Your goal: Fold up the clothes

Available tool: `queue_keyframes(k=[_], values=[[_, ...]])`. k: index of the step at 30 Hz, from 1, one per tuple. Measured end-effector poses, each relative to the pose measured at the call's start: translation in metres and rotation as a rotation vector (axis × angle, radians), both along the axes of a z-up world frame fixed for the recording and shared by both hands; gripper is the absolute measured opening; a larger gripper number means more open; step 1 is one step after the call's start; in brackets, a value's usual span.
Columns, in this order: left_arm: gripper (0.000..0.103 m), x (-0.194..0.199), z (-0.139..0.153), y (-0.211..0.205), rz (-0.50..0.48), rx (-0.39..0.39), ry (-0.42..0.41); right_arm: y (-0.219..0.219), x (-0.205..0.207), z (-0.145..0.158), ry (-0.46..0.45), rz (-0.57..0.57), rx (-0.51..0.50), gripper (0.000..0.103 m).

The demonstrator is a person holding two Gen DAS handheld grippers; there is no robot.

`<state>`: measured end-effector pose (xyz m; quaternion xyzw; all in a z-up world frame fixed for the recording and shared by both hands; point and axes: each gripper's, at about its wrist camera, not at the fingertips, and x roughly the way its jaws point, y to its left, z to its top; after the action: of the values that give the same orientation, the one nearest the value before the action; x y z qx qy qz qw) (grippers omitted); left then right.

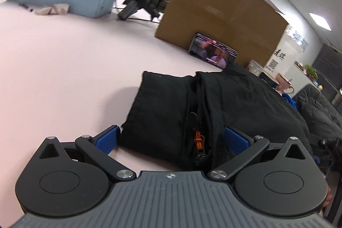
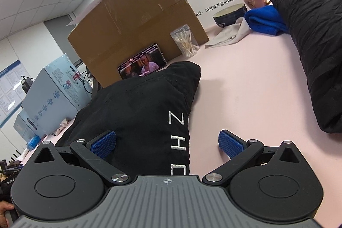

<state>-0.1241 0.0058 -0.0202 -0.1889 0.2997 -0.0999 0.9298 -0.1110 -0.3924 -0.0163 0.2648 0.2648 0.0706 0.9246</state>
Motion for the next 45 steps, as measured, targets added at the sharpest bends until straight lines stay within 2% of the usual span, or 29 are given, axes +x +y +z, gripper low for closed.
queue_keyframes(k=[5,8,14,16,18,20,22,27,36,42,45], values=[[0.103,0.003,-0.002,0.001,-0.025,-0.044,0.008,0.000,0.008,0.000,0.010,0.013,0.014,0.103],[0.103,0.007,-0.005,0.005,-0.056,-0.110,0.003,0.002,0.012,0.000,0.013,0.022,0.014,0.103],[0.103,0.036,-0.010,-0.008,-0.146,-0.182,-0.002,0.006,0.016,-0.001,0.018,0.026,0.006,0.103],[0.103,0.045,-0.009,-0.019,-0.184,-0.172,-0.002,0.007,0.016,-0.001,0.016,0.026,0.004,0.103],[0.103,0.054,-0.006,-0.037,-0.191,-0.103,-0.004,0.006,0.015,-0.002,0.011,0.026,0.007,0.103],[0.103,0.061,-0.006,-0.047,-0.199,-0.083,-0.013,0.006,0.015,-0.003,0.005,0.026,0.010,0.103],[0.103,0.062,-0.007,-0.049,-0.199,-0.083,-0.020,0.005,0.015,-0.004,0.002,0.027,0.014,0.103],[0.102,0.063,-0.013,-0.039,-0.207,-0.152,-0.033,0.004,0.022,-0.003,0.006,0.037,0.028,0.103],[0.103,0.064,-0.014,-0.039,-0.220,-0.153,-0.040,0.006,0.044,-0.001,0.034,0.084,0.020,0.103],[0.103,0.061,-0.015,-0.039,-0.221,-0.142,-0.050,0.002,0.066,-0.002,0.042,0.195,-0.007,0.103],[0.103,0.060,-0.015,-0.040,-0.220,-0.132,-0.055,0.000,0.067,-0.009,0.006,0.215,0.011,0.103]])
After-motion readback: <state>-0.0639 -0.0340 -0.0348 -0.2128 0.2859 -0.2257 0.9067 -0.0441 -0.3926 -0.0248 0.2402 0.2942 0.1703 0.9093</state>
